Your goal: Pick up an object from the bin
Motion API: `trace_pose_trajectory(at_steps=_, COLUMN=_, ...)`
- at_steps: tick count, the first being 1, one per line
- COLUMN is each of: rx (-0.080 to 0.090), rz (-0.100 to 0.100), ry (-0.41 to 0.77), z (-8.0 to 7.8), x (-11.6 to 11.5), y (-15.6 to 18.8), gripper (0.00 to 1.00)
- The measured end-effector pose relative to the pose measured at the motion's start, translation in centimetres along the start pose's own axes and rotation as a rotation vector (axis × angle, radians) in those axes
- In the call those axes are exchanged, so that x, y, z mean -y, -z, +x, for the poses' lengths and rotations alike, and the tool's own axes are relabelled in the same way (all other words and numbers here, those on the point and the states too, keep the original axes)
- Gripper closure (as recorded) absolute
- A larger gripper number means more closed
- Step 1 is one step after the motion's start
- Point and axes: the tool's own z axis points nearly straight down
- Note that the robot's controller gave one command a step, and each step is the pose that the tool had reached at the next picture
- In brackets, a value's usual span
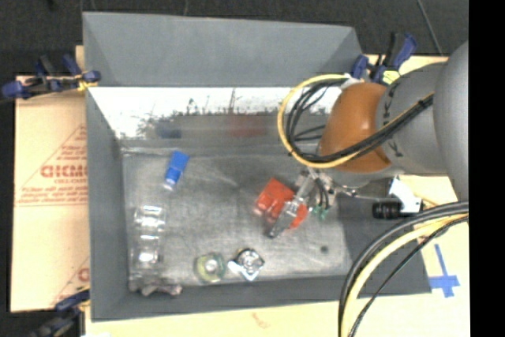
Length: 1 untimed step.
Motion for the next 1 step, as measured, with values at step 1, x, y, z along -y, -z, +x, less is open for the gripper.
trace_pose_trajectory(at_steps=1, rx=0.007, rz=-0.002, ry=0.000, z=-0.25, x=-0.03, y=0.24, gripper=1.00)
